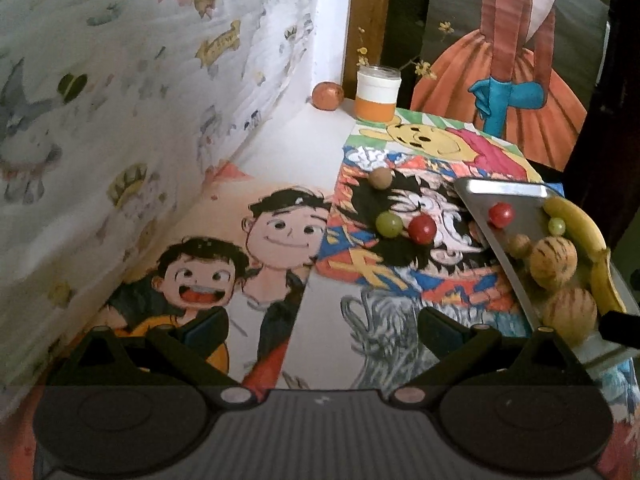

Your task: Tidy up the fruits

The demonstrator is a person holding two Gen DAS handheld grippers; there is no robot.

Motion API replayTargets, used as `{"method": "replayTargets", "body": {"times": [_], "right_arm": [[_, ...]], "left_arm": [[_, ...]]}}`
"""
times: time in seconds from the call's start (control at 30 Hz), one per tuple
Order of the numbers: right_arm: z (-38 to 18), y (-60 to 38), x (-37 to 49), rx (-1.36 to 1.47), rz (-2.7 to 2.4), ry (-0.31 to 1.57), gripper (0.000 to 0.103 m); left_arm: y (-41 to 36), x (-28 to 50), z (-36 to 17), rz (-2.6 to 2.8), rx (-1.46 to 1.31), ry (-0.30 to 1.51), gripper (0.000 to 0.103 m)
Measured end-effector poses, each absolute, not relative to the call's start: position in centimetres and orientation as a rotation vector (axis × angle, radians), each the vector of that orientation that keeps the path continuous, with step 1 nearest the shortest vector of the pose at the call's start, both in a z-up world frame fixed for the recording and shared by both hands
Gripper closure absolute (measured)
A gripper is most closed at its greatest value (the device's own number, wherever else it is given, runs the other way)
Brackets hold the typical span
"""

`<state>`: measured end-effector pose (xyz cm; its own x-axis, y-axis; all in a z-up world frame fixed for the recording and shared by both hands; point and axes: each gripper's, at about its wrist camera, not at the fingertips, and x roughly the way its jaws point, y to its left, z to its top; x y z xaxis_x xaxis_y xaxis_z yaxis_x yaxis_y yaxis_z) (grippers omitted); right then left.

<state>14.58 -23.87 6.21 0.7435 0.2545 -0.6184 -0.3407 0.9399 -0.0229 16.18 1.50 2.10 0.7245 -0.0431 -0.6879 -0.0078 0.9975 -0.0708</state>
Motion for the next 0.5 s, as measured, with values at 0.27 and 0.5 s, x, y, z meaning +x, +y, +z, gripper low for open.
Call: {"method": "replayTargets", "body": {"times": [0.27,0.5], "right_arm": [[6.9,-22.5,17.4,-0.263,0.377,0.6,0.001],[7.4,-21.3,20.5,-0.366,0.438,0.566,0.001]], "left_arm": [[1.7,19.4,2.8,-0.022,-0.103,0.73,0.0],[1.3,22.3,2.8,-0.041,-0.091,0.723,0.0]]}}
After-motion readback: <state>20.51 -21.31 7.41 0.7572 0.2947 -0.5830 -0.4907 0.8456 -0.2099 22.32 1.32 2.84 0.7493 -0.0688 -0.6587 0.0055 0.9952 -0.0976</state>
